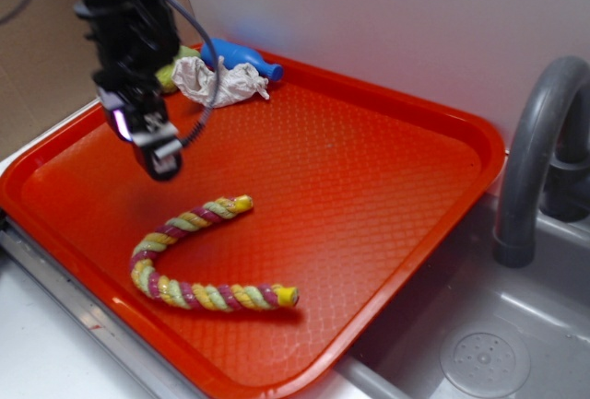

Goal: Grab the multicolored rope.

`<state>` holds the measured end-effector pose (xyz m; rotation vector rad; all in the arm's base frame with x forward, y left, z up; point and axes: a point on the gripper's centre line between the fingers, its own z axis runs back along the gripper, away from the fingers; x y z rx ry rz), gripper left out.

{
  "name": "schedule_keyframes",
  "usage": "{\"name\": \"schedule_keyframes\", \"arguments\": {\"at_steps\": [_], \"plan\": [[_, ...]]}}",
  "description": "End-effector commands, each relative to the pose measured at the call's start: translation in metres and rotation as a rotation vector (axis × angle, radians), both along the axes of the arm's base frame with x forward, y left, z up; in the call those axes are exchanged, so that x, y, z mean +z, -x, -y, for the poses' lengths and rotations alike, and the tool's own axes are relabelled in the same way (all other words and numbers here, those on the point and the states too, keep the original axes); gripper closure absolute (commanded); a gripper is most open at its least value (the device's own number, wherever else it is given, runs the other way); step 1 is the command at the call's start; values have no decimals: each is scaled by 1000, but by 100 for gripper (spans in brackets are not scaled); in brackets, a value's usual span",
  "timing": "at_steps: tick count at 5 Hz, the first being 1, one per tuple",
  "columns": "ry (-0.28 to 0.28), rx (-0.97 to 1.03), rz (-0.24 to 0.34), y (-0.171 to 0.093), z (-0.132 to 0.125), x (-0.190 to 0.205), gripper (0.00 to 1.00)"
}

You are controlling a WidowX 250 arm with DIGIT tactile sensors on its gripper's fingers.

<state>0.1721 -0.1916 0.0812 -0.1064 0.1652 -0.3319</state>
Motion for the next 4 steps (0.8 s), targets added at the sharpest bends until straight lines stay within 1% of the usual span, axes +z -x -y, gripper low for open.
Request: {"name": "schedule_keyframes", "arguments": {"at_steps": [1, 2, 3, 4], "plan": [[-53, -115, -33, 10, 34, -22, 0], [-58, -148, -59, 11, 38, -33, 0], [-115, -134, -101, 11, 36, -45, 0], [-125, -106, -119, 14, 32, -45, 99]]}}
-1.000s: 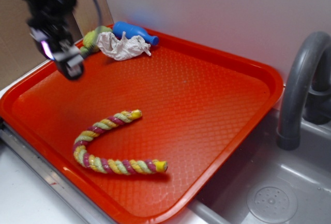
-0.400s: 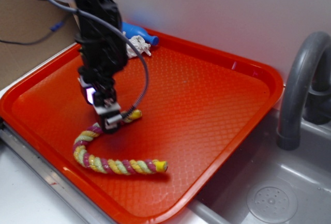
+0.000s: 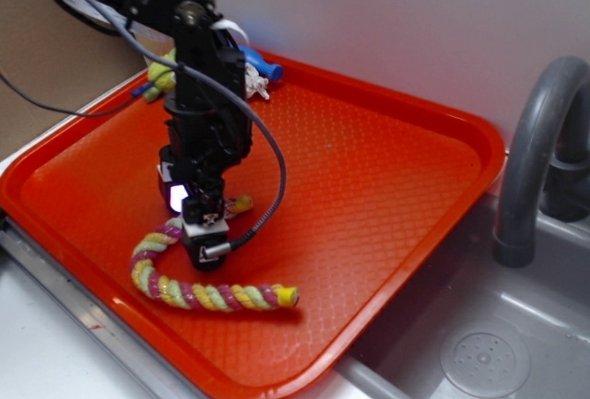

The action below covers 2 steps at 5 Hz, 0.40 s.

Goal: Grab the multicolored rope.

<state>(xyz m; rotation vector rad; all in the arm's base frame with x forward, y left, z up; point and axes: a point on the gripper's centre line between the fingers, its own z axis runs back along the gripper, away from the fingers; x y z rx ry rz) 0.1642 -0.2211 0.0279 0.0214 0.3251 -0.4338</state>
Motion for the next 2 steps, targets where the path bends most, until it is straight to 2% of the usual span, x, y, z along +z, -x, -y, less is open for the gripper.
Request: {"name": "schedule_keyframes", "arguments": {"at_steps": [1, 2], "plan": [[-16, 16, 41, 6, 5, 14, 100], [0, 36, 52, 5, 0, 26, 100]]}}
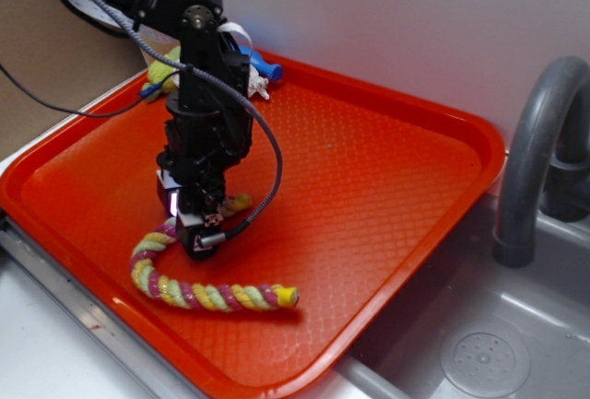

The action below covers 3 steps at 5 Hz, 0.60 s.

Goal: Grab the multicolored rope.

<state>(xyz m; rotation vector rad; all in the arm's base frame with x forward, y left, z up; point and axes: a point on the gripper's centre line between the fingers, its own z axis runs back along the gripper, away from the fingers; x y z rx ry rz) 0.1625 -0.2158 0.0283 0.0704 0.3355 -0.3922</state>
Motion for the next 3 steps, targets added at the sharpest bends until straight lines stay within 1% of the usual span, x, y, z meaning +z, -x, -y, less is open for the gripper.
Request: {"name": "schedule_keyframes", "arguments": {"at_steps": [1, 2, 3], "plan": [[35, 66, 102, -7, -12, 60, 100], [66, 181, 194, -21, -37, 109, 100], [67, 267, 261, -23, -57, 147, 100]]}}
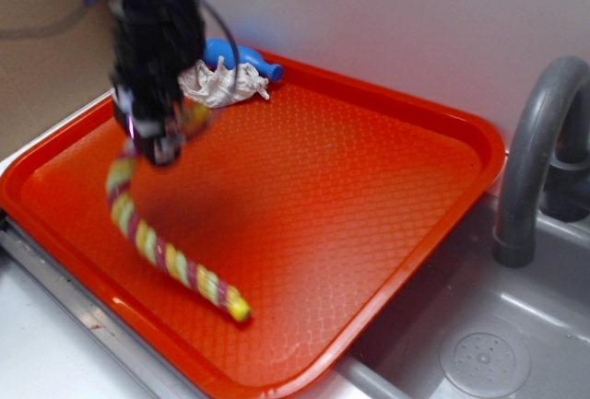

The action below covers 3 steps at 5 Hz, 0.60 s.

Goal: Grab the multicolored rope.

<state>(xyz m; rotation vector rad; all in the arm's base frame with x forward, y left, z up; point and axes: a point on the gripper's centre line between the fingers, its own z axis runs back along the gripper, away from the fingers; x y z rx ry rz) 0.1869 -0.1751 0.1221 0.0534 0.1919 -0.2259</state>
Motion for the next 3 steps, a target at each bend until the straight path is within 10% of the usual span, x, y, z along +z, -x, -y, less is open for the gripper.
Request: {"name": "schedule_keyframes", "arguments": {"at_steps": [1, 3], "plan": [[84, 215, 205, 12, -38, 89, 100], [230, 297, 234, 14, -54, 100, 100]]}}
